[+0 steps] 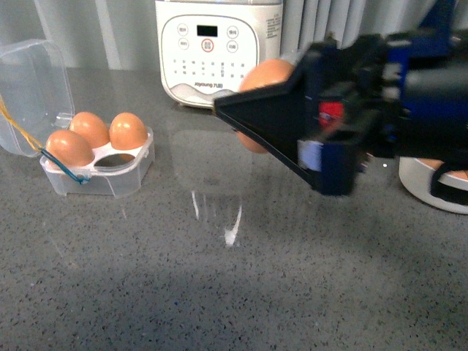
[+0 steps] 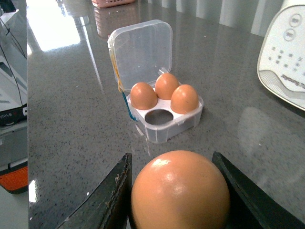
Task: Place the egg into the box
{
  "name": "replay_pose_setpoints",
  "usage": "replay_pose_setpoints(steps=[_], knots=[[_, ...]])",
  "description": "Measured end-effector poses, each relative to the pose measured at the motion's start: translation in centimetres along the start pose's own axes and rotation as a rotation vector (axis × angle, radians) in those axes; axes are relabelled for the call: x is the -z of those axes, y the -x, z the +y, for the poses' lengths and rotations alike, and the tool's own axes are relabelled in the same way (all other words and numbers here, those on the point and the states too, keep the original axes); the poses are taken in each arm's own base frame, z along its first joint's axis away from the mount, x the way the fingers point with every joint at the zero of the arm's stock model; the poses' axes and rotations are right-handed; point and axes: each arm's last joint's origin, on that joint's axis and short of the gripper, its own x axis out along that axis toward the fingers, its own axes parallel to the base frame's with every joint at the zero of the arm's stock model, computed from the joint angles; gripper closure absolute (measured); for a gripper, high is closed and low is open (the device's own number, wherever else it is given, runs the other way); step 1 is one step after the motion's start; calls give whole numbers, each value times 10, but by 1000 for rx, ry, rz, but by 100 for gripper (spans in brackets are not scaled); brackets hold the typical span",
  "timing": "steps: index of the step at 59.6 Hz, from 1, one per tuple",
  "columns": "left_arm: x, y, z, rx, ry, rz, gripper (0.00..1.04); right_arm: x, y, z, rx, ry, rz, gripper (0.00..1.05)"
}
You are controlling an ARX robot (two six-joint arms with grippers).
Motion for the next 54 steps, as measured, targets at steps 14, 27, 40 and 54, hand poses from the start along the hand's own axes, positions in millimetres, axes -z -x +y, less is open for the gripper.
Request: replay_pose_setpoints(steps=[14, 27, 40, 54], knots=[[0, 0, 0, 0, 0, 0, 7, -9, -52, -11, 4, 25, -1, 62], [0, 0, 0, 0, 0, 0, 7, -20, -93, -21, 12, 16, -21, 62], [0, 0, 0, 0, 0, 0, 7, -23, -125, -20, -7, 2, -29, 62], [0, 0, 0, 0, 0, 0, 7, -11, -152, -10, -44, -10, -2, 62]])
